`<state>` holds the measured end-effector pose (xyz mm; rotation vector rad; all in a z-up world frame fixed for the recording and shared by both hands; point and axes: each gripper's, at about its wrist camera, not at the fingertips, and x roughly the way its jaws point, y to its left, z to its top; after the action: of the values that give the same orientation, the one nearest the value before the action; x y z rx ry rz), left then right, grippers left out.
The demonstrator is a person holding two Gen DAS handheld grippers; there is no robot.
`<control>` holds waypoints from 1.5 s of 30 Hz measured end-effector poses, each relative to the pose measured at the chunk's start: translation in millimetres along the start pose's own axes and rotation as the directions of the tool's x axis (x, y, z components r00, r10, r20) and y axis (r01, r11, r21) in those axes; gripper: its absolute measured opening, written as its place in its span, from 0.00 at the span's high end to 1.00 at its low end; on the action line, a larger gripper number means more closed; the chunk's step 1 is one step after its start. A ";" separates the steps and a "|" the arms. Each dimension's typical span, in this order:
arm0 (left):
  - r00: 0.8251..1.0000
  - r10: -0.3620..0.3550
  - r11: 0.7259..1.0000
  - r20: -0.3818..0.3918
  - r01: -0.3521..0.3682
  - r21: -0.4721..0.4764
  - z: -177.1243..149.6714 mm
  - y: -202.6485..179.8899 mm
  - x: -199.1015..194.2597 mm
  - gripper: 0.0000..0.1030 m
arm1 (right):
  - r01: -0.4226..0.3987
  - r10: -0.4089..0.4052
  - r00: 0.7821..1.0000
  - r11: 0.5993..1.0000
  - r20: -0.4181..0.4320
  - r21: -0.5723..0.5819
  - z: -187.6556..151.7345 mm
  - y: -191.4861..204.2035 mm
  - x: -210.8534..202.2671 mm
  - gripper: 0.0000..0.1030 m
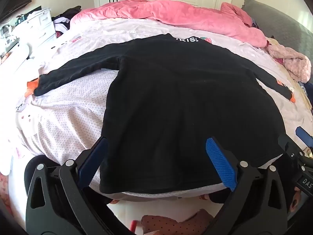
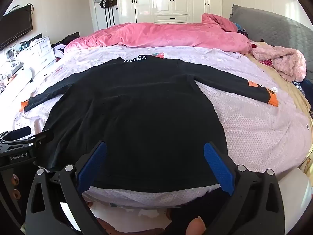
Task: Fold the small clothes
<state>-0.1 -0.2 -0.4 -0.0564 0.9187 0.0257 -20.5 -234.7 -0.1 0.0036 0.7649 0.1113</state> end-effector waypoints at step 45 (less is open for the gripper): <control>1.000 -0.003 1.000 0.009 0.003 0.007 -2.0 -2.8 0.8 0.09 | -0.001 0.001 1.000 1.000 -0.003 -0.016 -2.4 8.9 2.4 0.04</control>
<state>-1.1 -3.1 -2.1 -0.0510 0.9094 0.0201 -21.3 -225.6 -3.1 -0.0117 0.7667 0.1182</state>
